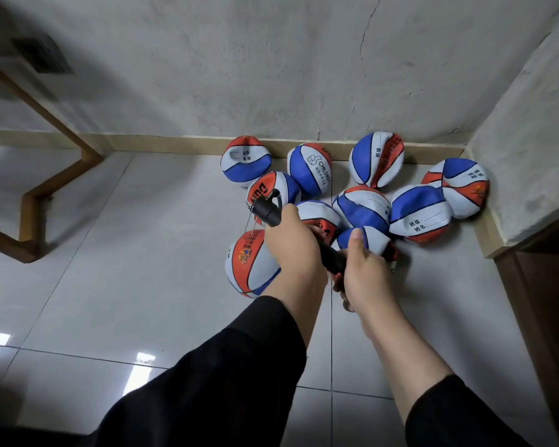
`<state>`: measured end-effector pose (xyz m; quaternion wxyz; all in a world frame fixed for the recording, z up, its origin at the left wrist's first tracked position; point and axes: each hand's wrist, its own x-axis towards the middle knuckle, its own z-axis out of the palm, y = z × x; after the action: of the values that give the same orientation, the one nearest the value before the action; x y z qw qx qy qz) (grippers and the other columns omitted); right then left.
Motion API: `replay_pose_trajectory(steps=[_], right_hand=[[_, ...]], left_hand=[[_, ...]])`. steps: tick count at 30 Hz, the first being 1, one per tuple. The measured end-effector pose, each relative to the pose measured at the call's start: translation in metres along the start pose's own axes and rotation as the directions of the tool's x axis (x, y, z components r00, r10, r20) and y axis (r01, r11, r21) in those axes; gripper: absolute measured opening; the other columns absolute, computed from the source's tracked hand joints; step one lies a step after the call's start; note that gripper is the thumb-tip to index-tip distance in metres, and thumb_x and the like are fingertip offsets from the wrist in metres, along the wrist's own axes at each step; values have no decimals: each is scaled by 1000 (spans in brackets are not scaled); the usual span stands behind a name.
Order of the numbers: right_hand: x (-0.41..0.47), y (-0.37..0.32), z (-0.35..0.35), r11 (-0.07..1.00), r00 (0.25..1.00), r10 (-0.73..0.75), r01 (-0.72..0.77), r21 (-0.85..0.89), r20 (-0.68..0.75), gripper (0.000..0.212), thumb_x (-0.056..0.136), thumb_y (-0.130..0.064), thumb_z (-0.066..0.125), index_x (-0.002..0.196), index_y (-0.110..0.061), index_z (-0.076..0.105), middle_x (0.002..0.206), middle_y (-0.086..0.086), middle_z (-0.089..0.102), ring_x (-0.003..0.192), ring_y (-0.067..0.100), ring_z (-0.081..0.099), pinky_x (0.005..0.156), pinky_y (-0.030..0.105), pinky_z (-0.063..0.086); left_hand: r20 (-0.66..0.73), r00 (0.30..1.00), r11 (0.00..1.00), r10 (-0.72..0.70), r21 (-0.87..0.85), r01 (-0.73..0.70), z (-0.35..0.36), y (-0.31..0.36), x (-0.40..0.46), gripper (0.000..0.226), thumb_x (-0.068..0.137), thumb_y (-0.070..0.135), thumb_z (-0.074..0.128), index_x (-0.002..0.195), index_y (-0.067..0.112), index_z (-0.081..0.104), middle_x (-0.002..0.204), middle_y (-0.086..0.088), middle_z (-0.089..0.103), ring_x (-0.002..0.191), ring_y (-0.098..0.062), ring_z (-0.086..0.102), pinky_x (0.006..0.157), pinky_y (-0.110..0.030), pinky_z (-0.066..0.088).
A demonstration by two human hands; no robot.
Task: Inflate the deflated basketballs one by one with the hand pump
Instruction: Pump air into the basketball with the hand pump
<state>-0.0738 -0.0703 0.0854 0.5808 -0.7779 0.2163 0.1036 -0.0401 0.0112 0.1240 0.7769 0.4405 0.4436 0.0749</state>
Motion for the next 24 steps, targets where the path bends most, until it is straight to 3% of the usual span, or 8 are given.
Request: replay_pose_trajectory(steps=[4,8,15,22,24], right_hand=[[-1,-2,-5,998,1000,-11,11,55,4,92,70,-91,23,90,-16,72,67,9,66,61,30,58,61,33,41],[1,6,-24,988,995,101,-102,113,12,61,103,-66,29,96,-19,68,58,14,60,36,19,38,38,21,28],[3,14,-38,981,991,136,-132,145,-17,61,106,-59,29,108,-11,65,59,13,57,30,12,36,33,18,24],[2,11,-25,982,988,153,-153,114,8,65,104,-63,27,101,-15,70,66,18,64,40,20,41,39,22,30],[2,5,-20,982,989,147,-145,118,-4,63,104,-62,28,97,-15,69,64,17,63,43,22,43,40,22,30]], left_hand=[[4,1000,1000,-10,14,10,0,9,11,23,93,33,58,98,10,59,77,-13,53,65,-24,49,57,-31,42],[-25,1000,1000,6,-13,-6,0,27,20,26,98,35,58,90,11,57,67,-9,55,55,-21,50,55,-28,43],[-51,998,999,25,-27,-27,-5,39,32,22,98,32,58,88,12,58,47,-1,56,61,-22,57,61,-29,47],[-7,999,999,34,35,-34,-3,23,20,25,97,35,54,93,10,57,59,-4,55,45,-16,49,47,-21,43],[11,999,999,33,37,-33,0,14,12,30,92,38,56,96,9,61,64,-6,55,48,-17,50,51,-24,45]])
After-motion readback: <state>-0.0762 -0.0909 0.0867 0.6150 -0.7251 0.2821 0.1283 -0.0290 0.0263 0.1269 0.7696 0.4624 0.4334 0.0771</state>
